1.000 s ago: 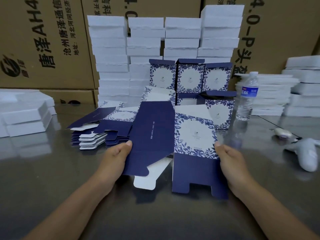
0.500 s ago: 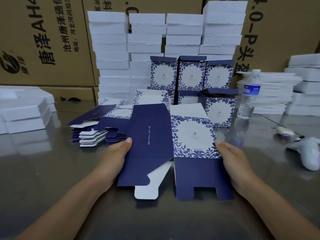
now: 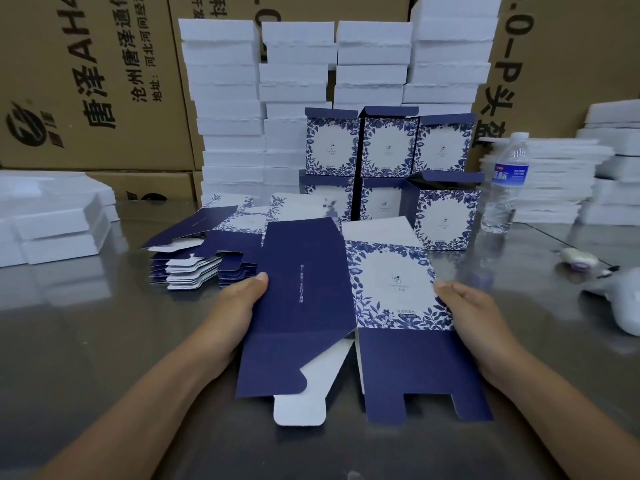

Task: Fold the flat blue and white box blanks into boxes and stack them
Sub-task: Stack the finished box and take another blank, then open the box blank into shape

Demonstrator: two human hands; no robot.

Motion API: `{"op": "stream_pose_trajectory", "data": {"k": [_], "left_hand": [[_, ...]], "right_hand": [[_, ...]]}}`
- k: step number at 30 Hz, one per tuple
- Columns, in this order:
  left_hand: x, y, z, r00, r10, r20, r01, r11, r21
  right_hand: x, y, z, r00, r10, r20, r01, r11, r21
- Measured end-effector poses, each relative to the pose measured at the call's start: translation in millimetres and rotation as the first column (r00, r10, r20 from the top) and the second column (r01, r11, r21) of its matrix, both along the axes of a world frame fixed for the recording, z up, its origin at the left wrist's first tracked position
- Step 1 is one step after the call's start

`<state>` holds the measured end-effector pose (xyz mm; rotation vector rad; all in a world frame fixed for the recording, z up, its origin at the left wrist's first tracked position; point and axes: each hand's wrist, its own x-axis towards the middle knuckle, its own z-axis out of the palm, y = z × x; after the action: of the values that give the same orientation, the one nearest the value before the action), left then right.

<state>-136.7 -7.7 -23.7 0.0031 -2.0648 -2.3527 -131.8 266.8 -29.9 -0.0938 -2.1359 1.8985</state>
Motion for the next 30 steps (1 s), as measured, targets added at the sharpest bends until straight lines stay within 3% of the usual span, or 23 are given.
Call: {"op": "stream_pose_trajectory", "data": {"k": [5, 13, 18, 22, 27, 30], "left_hand": [[2.2, 3.7, -0.6, 1.000, -0.006, -0.019, 0.004, 0.997, -0.072], [3.8, 3.9, 2.8, 1.000, 0.007, 0.001, -0.007, 1.000, 0.010], [4.2, 1.5, 1.7, 1.000, 0.003, 0.020, -0.002, 1.000, -0.018], [4.4, 3.5, 2.2, 1.000, -0.003, 0.021, 0.003, 1.000, -0.002], [0.4, 3.0, 7.5, 0.999, 0.047, 0.021, -0.049, 0.991, 0.126], [0.5, 0.1, 5.0, 0.999, 0.017, 0.030, -0.020, 0.997, 0.075]], "right_hand": [[-0.4, 2.3, 1.2, 0.999, -0.054, 0.008, 0.054, 0.999, 0.007], [-0.9, 4.2, -3.2, 1.000, 0.023, 0.001, -0.023, 0.999, 0.022], [-1.2, 2.8, 0.9, 1.000, -0.002, -0.011, 0.001, 0.997, -0.082], [0.8, 3.1, 1.2, 1.000, -0.019, -0.019, 0.018, 1.000, -0.024], [3.7, -0.5, 2.7, 1.000, 0.014, -0.011, -0.014, 1.000, -0.009], [5.9, -2.2, 3.5, 0.999, 0.037, -0.005, -0.037, 0.999, 0.006]]}}
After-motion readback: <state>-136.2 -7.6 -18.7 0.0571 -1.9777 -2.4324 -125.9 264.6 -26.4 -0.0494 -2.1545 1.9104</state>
